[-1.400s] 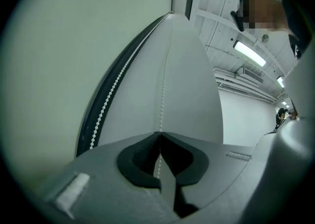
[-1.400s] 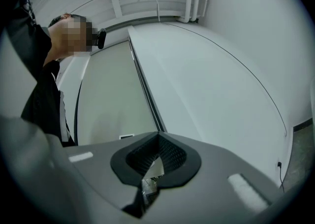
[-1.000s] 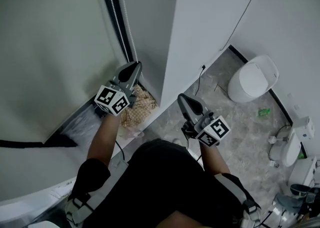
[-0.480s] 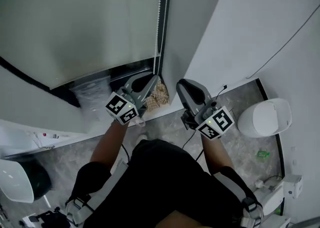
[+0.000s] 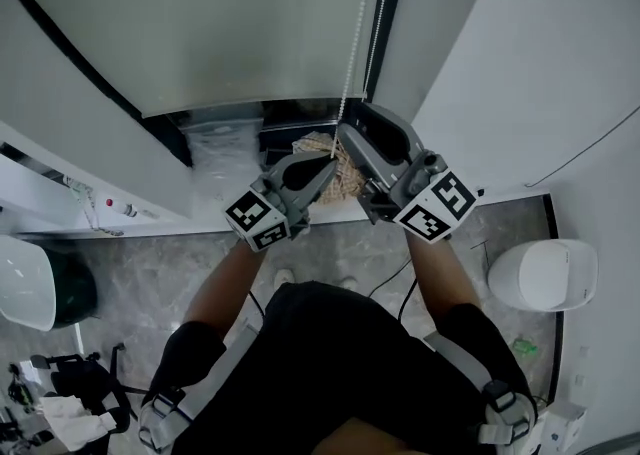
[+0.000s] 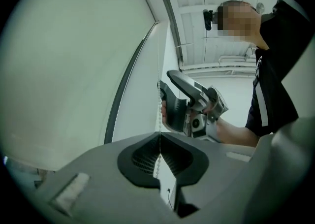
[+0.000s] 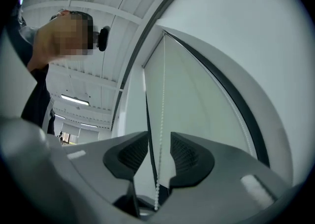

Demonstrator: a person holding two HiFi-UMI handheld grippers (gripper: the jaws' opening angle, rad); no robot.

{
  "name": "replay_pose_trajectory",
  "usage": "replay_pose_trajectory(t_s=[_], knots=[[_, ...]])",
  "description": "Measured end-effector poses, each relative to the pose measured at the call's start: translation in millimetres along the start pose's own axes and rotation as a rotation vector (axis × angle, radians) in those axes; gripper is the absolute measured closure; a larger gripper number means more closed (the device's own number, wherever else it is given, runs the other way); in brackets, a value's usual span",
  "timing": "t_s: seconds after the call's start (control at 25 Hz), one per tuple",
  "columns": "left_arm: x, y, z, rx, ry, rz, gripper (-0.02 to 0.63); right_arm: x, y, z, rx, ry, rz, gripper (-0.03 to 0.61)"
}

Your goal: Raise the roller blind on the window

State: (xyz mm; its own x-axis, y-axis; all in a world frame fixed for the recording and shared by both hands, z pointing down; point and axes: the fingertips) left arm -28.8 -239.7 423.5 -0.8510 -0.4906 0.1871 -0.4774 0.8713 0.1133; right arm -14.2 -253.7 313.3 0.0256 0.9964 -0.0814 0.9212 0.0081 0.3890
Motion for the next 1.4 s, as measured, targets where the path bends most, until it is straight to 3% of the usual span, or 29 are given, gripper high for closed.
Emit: replay_pose_trajectory(t_s=[0.2, 0.36, 0.52, 0.68, 1.12, 1.28, 1.4], knots=[[-2, 10, -3, 0.014, -0.041, -0.061, 0.609, 5, -32, 13, 0.014, 0.067, -0.018, 0.445], [-4, 16, 0, 0.018, -0.014, -0.108, 0.609, 11, -43, 27, -0.013, 0.133, -0.061, 0.462], [-8, 22, 3, 0.027, -0.001, -0.144, 0.609, 14, -47, 35, -0.048, 0.125, -0.086, 0.504], [-8, 26, 4, 0.024, 0.002, -0.166, 0.609, 17, -46, 41, -0.056, 0.130, -0.106, 0.553], [6, 28, -16, 0.028, 0.035, -0.189, 0.609, 13, -30, 29, -0.013, 0.201, -0.189, 0.560], [8, 24, -57, 0.127, 0.007, -0.174, 0.609, 7, -16, -6, 0.037, 0.201, -0.233, 0.561], [15, 29, -113, 0.281, 0.000, -0.149, 0.609, 2, 4, -58, 0.122, 0.153, -0.271, 0.561]])
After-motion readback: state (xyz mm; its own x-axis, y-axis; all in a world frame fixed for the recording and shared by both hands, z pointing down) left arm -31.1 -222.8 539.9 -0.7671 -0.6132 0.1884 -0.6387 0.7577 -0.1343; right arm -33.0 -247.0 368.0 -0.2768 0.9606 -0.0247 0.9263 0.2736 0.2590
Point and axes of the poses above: the fingertips, and each gripper's own axes: y backward along the fingers, x to its left, z out of its top, and after that the axes turned 15 degrees about z, right-handed
